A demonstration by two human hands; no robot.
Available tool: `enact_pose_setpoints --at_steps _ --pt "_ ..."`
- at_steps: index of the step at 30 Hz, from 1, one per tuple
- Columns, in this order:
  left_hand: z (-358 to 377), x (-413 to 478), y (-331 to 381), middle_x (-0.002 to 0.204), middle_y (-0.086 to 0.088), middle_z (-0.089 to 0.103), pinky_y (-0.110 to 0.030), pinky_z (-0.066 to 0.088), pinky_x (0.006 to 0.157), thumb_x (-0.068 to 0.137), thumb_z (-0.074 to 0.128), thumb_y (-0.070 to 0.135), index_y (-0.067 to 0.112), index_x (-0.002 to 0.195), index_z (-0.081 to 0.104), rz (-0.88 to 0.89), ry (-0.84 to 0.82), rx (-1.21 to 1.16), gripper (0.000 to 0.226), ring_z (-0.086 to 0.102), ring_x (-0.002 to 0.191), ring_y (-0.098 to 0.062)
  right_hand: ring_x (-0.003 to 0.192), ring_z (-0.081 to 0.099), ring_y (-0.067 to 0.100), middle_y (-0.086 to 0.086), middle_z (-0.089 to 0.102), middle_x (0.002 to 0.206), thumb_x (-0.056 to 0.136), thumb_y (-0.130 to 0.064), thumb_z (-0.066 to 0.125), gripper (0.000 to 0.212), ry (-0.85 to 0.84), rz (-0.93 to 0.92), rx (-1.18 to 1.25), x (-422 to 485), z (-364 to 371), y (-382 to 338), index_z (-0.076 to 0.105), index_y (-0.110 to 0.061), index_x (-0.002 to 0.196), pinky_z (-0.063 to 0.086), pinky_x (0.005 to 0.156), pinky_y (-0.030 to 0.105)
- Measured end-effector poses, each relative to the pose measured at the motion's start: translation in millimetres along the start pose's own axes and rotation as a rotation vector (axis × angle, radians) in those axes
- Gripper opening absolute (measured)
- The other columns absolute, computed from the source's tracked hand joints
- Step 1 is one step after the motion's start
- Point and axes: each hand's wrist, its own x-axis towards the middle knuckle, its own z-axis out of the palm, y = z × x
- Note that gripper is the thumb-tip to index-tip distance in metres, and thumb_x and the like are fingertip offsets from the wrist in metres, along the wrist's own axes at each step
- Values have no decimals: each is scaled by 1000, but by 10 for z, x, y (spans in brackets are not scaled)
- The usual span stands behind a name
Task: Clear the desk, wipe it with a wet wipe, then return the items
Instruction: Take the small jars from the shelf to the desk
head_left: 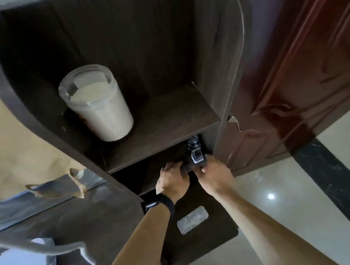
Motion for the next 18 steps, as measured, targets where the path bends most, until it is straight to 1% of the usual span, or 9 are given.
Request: enact_pose_setpoints --at_steps 3,5,7,9,11,14,16,18 --pt "61 -8 -85 149 2 43 -39 44 106 94 52 28 24 141 51 43 6 102 48 42 133 -25 94 68 33 8 68 102 88 -60 52 49 -21 50 -127 96 44 -65 52 -17 113 54 74 42" --pt "66 -6 -119 148 3 43 -39 44 105 94 53 28 25 142 52 57 13 123 48 42 133 -24 93 68 35 9 69 100 91 -58 48 46 -24 58 -175 150 60 -54 50 -17 113 54 73 42" --pt "53 41 -119 145 -2 48 -41 46 103 94 53 27 24 141 51 73 53 101 48 46 130 -26 90 68 35 8 70 97 93 -55 46 40 -6 52 -168 169 74 -25 49 -20 112 53 71 41" --pt "45 124 -80 140 -9 51 -44 49 99 93 55 28 22 143 47 54 120 17 51 51 126 -31 85 69 34 2 71 97 91 -53 49 35 50 21 -96 113 92 41 51 -23 109 54 69 40" --pt "54 233 -6 142 -11 49 -45 49 100 91 61 33 20 147 41 12 155 -102 61 50 128 -32 80 69 28 -5 70 94 88 -52 53 31 104 13 -27 -37 76 153 54 -26 104 55 66 37" --pt "98 412 131 148 -10 44 -44 42 109 85 70 39 19 150 35 0 169 -189 77 42 136 -30 77 68 13 -16 67 87 86 -56 55 29 131 50 22 -351 17 418 54 -31 99 54 63 29" --pt "136 525 223 147 -10 46 -44 39 111 82 74 40 19 148 38 13 177 -177 78 41 136 -31 72 66 7 -19 65 82 85 -56 58 28 173 63 30 -580 -28 589 57 -31 97 50 60 24" --pt "172 635 292 146 -10 49 -44 39 111 82 75 41 17 145 41 19 172 -151 76 42 136 -32 69 64 4 -20 65 79 84 -57 60 28 204 84 36 -770 -58 709 61 -31 97 45 60 20"
